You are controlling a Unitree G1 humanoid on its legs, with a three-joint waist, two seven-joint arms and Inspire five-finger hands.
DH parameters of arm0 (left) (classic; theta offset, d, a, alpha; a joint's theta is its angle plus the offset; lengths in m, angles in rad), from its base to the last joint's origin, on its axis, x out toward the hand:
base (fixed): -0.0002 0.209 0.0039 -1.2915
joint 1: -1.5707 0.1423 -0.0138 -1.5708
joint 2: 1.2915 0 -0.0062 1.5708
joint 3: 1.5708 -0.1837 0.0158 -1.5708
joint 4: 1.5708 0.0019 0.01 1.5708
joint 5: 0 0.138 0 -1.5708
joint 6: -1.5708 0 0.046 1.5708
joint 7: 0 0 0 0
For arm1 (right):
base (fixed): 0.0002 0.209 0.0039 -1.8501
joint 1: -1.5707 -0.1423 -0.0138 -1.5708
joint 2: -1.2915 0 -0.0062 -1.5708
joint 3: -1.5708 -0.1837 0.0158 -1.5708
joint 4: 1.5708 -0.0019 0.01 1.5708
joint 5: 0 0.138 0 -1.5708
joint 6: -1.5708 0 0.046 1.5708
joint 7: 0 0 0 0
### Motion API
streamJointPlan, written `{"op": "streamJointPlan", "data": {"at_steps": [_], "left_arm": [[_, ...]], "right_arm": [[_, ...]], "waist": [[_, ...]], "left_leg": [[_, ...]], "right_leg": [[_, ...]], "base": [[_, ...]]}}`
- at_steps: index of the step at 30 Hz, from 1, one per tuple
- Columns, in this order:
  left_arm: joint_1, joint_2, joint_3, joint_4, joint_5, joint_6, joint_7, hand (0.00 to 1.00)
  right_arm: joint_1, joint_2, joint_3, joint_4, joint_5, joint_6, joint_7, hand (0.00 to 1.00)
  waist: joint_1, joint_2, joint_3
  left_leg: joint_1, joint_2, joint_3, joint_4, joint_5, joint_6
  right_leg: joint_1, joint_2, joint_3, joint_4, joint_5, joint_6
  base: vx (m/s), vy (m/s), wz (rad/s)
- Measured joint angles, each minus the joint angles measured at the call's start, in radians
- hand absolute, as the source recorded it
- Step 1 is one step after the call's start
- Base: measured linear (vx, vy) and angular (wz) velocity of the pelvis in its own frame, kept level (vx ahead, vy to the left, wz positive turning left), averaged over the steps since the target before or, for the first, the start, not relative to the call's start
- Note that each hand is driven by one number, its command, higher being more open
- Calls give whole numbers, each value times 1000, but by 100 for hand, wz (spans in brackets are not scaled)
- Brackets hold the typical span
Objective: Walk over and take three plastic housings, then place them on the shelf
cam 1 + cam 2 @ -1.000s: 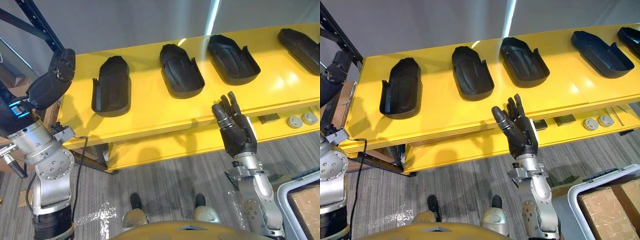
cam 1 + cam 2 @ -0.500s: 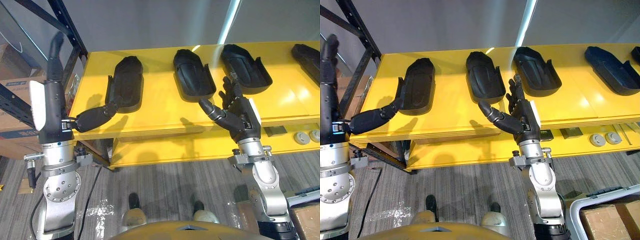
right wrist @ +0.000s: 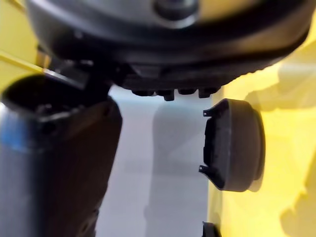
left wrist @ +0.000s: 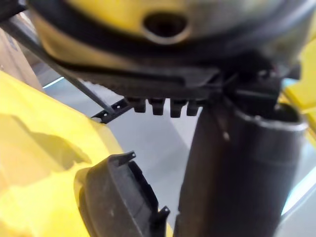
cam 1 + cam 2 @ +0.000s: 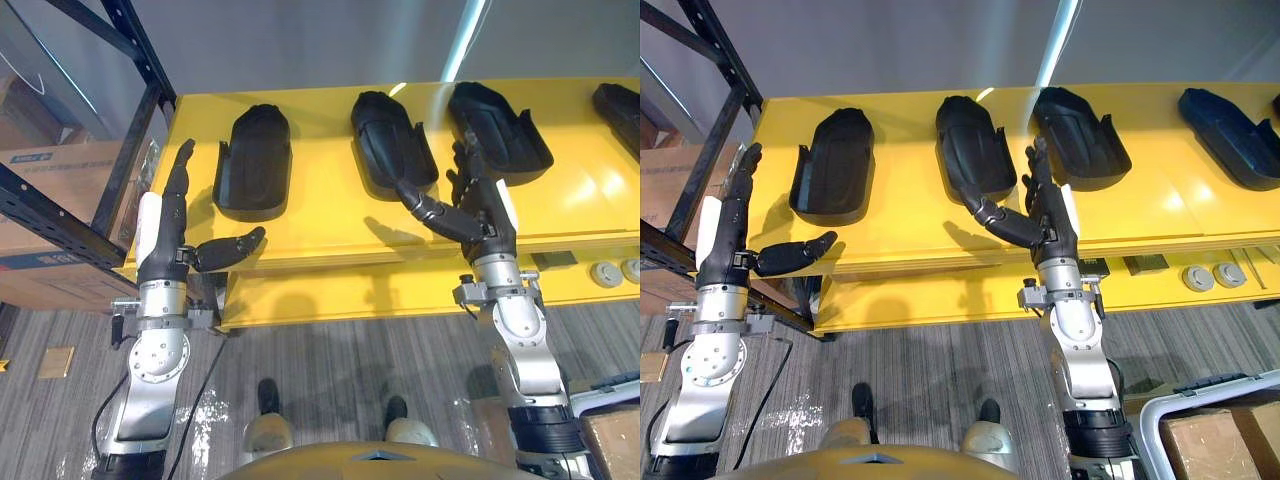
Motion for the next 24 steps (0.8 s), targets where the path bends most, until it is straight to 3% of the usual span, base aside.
{"op": "streamJointPlan", "data": {"at_steps": [9, 13, 24], "left_arm": [[-142, -1, -9, 59, 0, 95, 177, 100], [-190, -2, -11, 108, -1, 123, 228, 100], [-235, -5, -9, 161, -1, 159, 259, 100]], "right_arm": [[-70, 1, 1, 0, 1, -30, -33, 100], [-72, 3, 0, -1, 2, -33, -48, 100], [-65, 14, -3, -29, 14, -78, -67, 100]], "waist": [[-17, 7, 99], [-20, 9, 116], [-38, 5, 176]], "left_leg": [[-22, -8, 6, 0, 7, 8], [-30, -8, 15, 1, 9, 10], [-30, -8, 26, 1, 9, 10]], "right_leg": [[-47, -10, 16, 38, -7, -8], [-67, -11, 30, 58, -6, -4], [-105, -13, 57, 104, -22, -7]], "base": [[-28, 5, -2], [6, -3, -7], [-10, -2, -5]]}}
